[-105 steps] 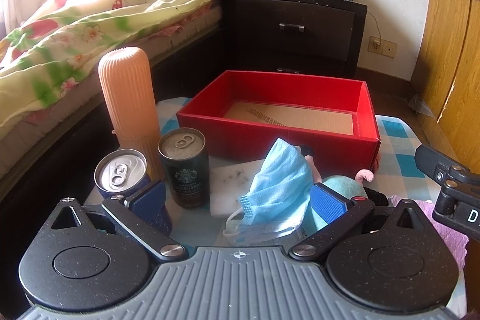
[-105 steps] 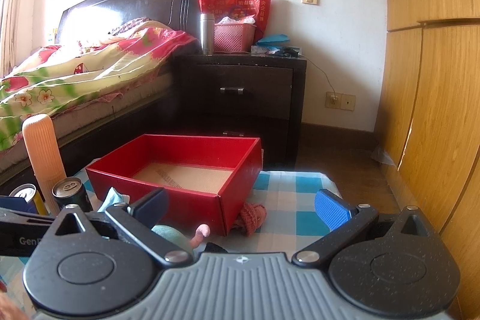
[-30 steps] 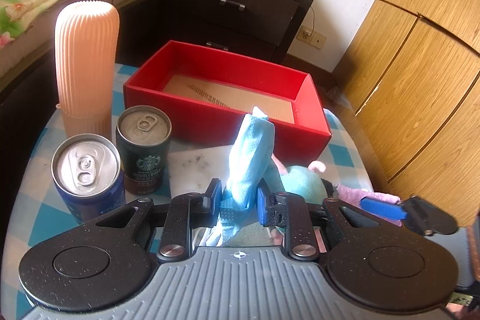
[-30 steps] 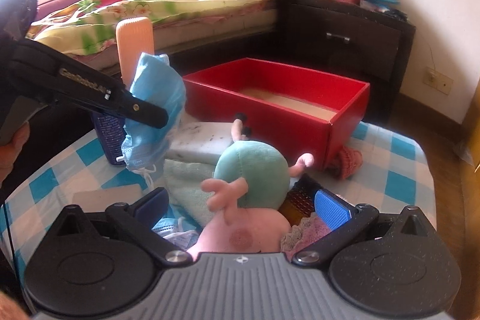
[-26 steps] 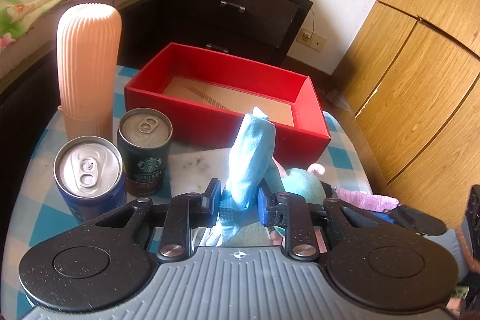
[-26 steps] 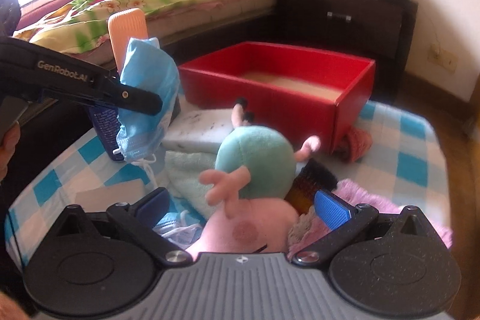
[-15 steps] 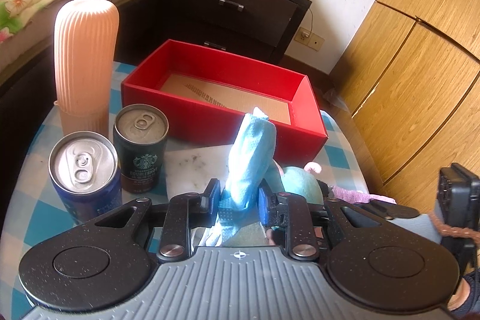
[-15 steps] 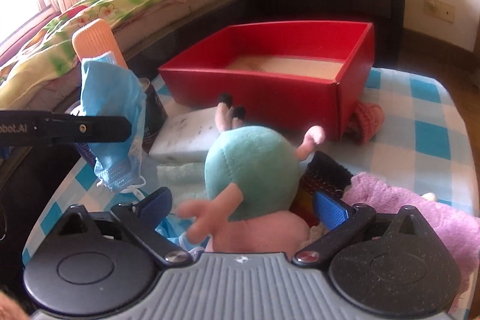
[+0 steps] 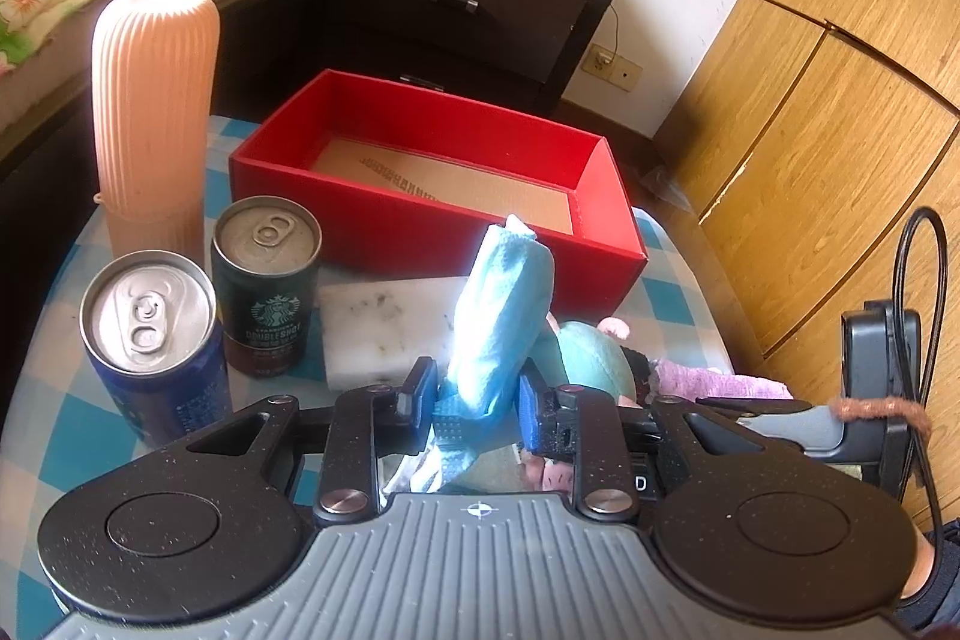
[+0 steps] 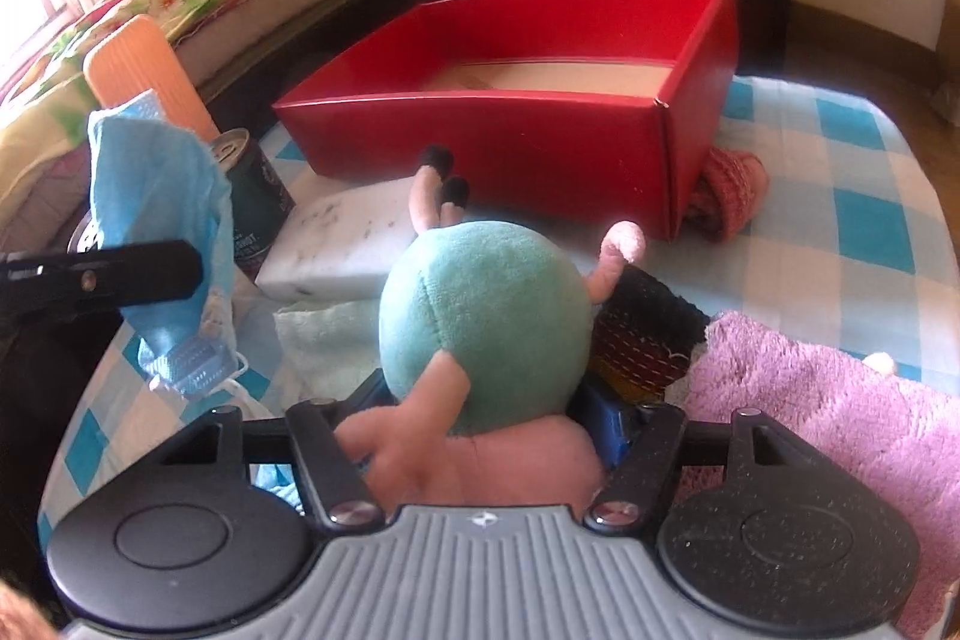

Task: Organize soft objects
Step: 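Lift and carry the mask and pig plush over the red box with both tools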

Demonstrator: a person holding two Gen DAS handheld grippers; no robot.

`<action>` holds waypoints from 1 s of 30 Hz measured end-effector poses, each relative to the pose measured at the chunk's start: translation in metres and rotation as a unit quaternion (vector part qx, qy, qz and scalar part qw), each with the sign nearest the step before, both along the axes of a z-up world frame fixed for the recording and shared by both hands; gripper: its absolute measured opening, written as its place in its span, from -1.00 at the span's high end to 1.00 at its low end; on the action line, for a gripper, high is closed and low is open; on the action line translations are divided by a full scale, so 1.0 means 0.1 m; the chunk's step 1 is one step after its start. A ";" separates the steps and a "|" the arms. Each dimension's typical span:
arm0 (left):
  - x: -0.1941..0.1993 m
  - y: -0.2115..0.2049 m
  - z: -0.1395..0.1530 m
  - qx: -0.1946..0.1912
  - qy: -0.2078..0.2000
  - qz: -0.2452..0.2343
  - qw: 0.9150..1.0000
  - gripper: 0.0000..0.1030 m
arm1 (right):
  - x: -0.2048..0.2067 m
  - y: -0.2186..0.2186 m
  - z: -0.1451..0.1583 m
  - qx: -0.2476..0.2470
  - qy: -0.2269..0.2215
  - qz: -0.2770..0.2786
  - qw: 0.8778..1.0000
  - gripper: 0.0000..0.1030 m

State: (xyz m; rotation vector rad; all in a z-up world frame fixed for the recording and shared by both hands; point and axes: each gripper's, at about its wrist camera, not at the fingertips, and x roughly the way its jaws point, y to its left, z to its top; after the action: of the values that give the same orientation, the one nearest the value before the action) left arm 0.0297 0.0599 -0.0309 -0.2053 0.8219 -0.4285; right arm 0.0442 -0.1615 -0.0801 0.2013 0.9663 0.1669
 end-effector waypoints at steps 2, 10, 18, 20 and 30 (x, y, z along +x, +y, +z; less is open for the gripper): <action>-0.01 -0.01 0.00 0.001 0.000 -0.001 1.000 0.46 | -0.01 -0.02 0.00 0.007 -0.001 -0.006 1.000 0.21; 0.00 0.00 0.01 -0.003 -0.003 -0.001 1.000 0.45 | -0.11 -0.08 0.16 0.051 -0.019 -0.011 0.998 0.26; 0.01 -0.06 0.07 -0.006 -0.012 -0.003 1.000 0.45 | -0.25 -0.15 0.43 0.073 -0.052 -0.016 0.996 0.26; 0.02 -0.08 0.11 -0.009 -0.017 -0.003 1.000 0.45 | -0.27 -0.17 0.51 0.075 -0.063 -0.017 0.995 0.26; 0.04 -0.24 0.33 -0.008 -0.056 0.000 0.998 0.43 | -0.33 -0.24 0.78 0.076 -0.119 -0.034 0.989 0.26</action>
State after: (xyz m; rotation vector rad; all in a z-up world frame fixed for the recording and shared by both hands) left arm 0.0342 0.0359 0.0020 -0.1940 0.7082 -0.4434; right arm 0.0115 -0.1856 -0.0023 0.3459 0.7085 0.1977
